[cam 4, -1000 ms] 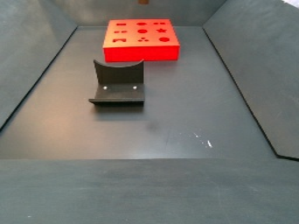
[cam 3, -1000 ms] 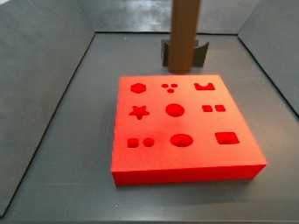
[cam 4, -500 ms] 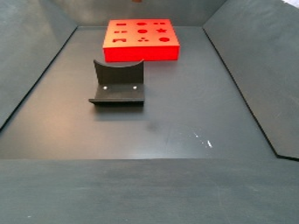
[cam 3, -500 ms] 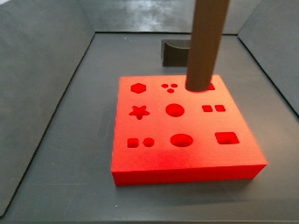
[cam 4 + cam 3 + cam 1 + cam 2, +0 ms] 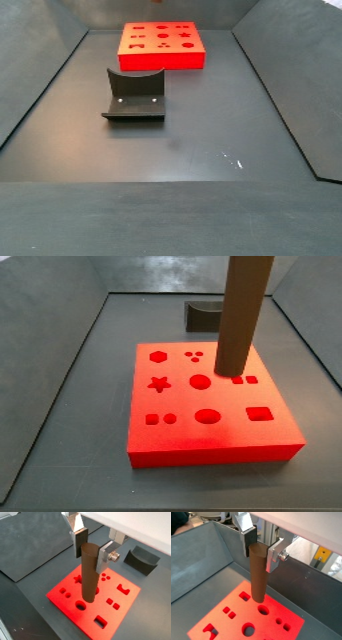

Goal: Insert the oval object.

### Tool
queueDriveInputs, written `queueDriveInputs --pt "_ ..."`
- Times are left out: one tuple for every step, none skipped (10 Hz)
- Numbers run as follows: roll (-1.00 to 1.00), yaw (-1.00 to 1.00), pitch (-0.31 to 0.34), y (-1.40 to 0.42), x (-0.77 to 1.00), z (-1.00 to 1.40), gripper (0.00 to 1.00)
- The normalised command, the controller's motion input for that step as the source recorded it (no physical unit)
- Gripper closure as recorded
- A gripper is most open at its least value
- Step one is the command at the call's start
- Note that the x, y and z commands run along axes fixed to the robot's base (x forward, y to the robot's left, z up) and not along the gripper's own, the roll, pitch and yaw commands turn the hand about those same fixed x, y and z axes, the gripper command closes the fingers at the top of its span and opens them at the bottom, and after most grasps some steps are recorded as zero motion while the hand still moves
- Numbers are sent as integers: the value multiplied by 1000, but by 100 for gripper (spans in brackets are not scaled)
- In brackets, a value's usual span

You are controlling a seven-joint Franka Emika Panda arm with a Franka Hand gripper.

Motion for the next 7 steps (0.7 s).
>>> queueDriveInputs --pt "141 100 157 -257 23 -371 100" --pt "44 151 171 -111 206 -491 100" --pt "0 20 30 0 200 -271 100" --pt "0 0 0 0 0 -20 100" --pt "0 0 0 -11 0 -131 100" --pt "220 0 76 -109 46 -183 100" --pt "336 -34 140 -157 106 -194 100"
